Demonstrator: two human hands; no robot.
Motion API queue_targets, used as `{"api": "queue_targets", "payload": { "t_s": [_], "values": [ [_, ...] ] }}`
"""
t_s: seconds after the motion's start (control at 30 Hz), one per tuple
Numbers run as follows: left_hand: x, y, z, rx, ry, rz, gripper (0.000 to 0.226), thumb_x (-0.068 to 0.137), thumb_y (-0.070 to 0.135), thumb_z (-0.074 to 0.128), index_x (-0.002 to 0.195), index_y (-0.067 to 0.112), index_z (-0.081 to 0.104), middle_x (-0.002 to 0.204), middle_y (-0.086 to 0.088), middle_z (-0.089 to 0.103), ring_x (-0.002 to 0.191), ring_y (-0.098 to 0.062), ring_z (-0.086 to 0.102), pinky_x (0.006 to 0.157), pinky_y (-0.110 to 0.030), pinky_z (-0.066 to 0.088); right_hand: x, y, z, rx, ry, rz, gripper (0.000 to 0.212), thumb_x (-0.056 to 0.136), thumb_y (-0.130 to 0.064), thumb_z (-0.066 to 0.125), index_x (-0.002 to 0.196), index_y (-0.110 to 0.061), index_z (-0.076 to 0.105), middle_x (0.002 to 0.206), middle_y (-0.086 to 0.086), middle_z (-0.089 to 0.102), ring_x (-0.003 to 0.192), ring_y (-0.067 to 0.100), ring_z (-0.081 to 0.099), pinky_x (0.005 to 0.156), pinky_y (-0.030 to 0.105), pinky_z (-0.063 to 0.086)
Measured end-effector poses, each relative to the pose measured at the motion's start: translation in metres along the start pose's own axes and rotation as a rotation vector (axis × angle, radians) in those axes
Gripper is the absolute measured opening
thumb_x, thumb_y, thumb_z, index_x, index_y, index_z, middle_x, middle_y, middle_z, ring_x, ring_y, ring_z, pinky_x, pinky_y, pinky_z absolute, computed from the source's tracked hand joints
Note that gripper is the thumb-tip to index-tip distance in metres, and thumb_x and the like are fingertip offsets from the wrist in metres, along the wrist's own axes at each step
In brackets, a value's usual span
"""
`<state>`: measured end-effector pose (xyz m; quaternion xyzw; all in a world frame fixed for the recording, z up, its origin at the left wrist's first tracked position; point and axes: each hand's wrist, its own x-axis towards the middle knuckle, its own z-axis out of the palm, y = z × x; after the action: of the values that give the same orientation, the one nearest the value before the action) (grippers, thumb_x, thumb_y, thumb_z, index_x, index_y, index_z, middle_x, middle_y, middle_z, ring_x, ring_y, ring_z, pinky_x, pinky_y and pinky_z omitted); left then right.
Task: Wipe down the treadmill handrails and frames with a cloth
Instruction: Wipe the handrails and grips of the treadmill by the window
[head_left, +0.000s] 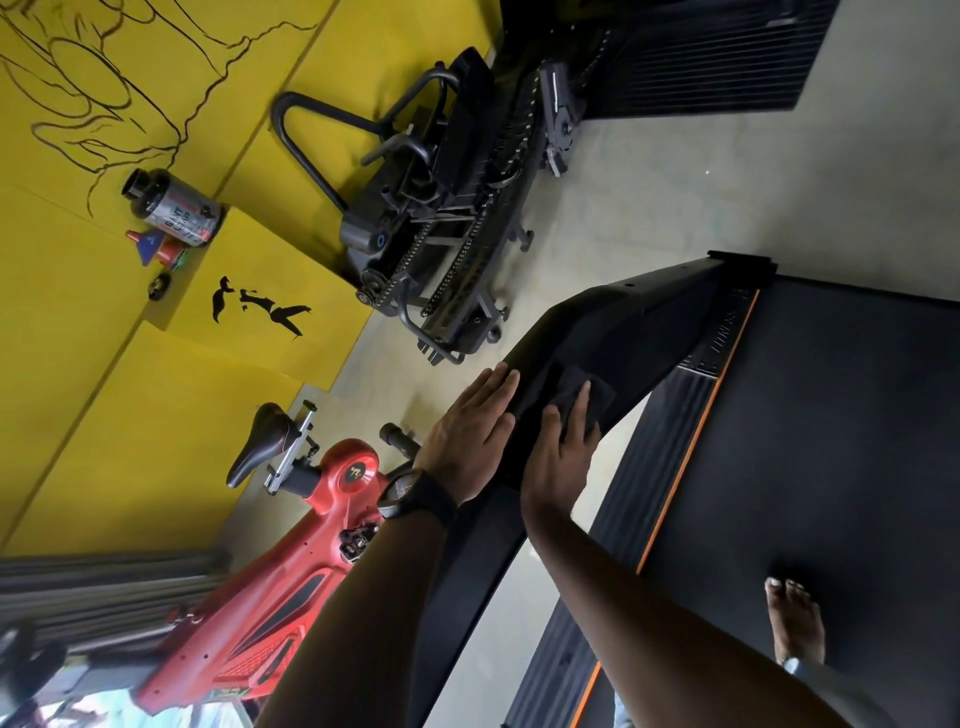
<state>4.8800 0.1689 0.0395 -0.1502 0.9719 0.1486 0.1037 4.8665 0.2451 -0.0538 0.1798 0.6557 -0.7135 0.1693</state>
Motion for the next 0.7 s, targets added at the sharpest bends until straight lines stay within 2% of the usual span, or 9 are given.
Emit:
{"api": "queue_targets", "payload": {
  "t_s": [0.13, 0.2, 0.27, 0.33, 0.43, 0.5, 0.57, 0.67, 0.7],
  "values": [
    [0.0, -0.001, -0.002, -0.018, 0.001, -0.018, 0.052, 0.105, 0.019, 0.038, 0.155, 0.026, 0.025, 0.162, 0.012, 0.02, 0.142, 0.008, 0.005, 0.121, -0.019, 0.003, -0.028, -0.002, -0.002, -0.086, -0.08, -0.196, 0.06, 0.096, -0.05, 0.042, 0.155, -0.043, 0.034, 0.162, 0.009, 0.029, 0.145, 0.025, 0.033, 0.11, 0.036, 0.034],
    [0.0, -0.001, -0.002, -0.03, 0.008, -0.021, 0.053, 0.104, 0.018, 0.04, 0.155, 0.027, 0.026, 0.161, 0.012, 0.021, 0.145, 0.005, 0.008, 0.123, -0.023, 0.006, -0.011, -0.004, 0.0, -0.109, -0.068, -0.235, 0.06, 0.094, -0.054, 0.04, 0.153, -0.045, 0.036, 0.162, 0.008, 0.029, 0.145, 0.027, 0.035, 0.113, 0.042, 0.036],
    [0.001, -0.003, -0.001, -0.044, 0.007, -0.013, 0.054, 0.104, 0.017, 0.041, 0.155, 0.027, 0.026, 0.161, 0.011, 0.021, 0.148, 0.001, 0.009, 0.124, -0.027, 0.008, 0.008, -0.005, 0.001, -0.08, -0.016, -0.085, 0.058, 0.097, -0.051, 0.04, 0.154, -0.048, 0.032, 0.163, 0.007, 0.027, 0.145, 0.029, 0.037, 0.112, 0.044, 0.036],
    [0.0, -0.003, 0.0, -0.038, -0.003, -0.008, 0.054, 0.104, 0.018, 0.041, 0.155, 0.028, 0.024, 0.162, 0.012, 0.019, 0.146, 0.004, 0.006, 0.123, -0.023, 0.005, 0.003, 0.001, 0.001, -0.059, 0.021, 0.074, 0.054, 0.104, -0.037, 0.041, 0.156, -0.045, 0.028, 0.163, 0.006, 0.028, 0.143, 0.03, 0.038, 0.108, 0.044, 0.035],
    [-0.001, -0.002, -0.001, -0.034, -0.002, -0.017, 0.053, 0.105, 0.021, 0.039, 0.155, 0.029, 0.024, 0.162, 0.013, 0.018, 0.143, 0.007, 0.004, 0.119, -0.019, 0.001, -0.03, 0.004, -0.003, -0.051, -0.019, -0.051, 0.056, 0.106, -0.021, 0.046, 0.155, -0.043, 0.031, 0.162, 0.006, 0.03, 0.137, 0.026, 0.045, 0.1, 0.038, 0.043],
    [-0.001, -0.002, -0.001, -0.037, -0.002, -0.017, 0.052, 0.106, 0.022, 0.039, 0.155, 0.029, 0.024, 0.162, 0.012, 0.019, 0.144, 0.006, 0.005, 0.12, -0.02, 0.002, -0.029, 0.004, -0.001, -0.028, -0.014, -0.147, 0.054, 0.105, -0.024, 0.05, 0.154, -0.043, 0.036, 0.162, 0.005, 0.029, 0.14, 0.023, 0.042, 0.1, 0.031, 0.04],
    [-0.002, -0.003, -0.001, -0.023, -0.004, -0.006, 0.052, 0.106, 0.022, 0.038, 0.155, 0.028, 0.023, 0.163, 0.01, 0.018, 0.143, 0.007, 0.004, 0.119, -0.019, 0.001, -0.012, 0.005, 0.003, -0.041, 0.011, -0.109, 0.053, 0.103, -0.035, 0.048, 0.154, -0.045, 0.035, 0.163, 0.004, 0.029, 0.144, 0.022, 0.038, 0.104, 0.031, 0.036],
    [-0.005, -0.003, -0.002, 0.002, -0.013, 0.018, 0.053, 0.106, 0.022, 0.038, 0.156, 0.026, 0.02, 0.163, 0.01, 0.015, 0.143, 0.008, 0.0, 0.117, -0.015, -0.002, -0.007, 0.015, 0.002, -0.065, 0.024, 0.099, 0.059, 0.099, -0.044, 0.036, 0.157, -0.044, 0.025, 0.163, 0.002, 0.03, 0.144, 0.027, 0.038, 0.111, 0.045, 0.039],
    [-0.007, -0.004, -0.003, 0.007, -0.022, 0.017, 0.054, 0.106, 0.021, 0.038, 0.156, 0.027, 0.019, 0.163, 0.012, 0.012, 0.142, 0.009, -0.001, 0.116, -0.014, -0.004, -0.016, 0.018, 0.001, -0.086, 0.008, 0.103, 0.059, 0.099, -0.044, 0.034, 0.157, -0.043, 0.025, 0.163, 0.003, 0.03, 0.143, 0.027, 0.039, 0.11, 0.047, 0.04]
  ]
}}
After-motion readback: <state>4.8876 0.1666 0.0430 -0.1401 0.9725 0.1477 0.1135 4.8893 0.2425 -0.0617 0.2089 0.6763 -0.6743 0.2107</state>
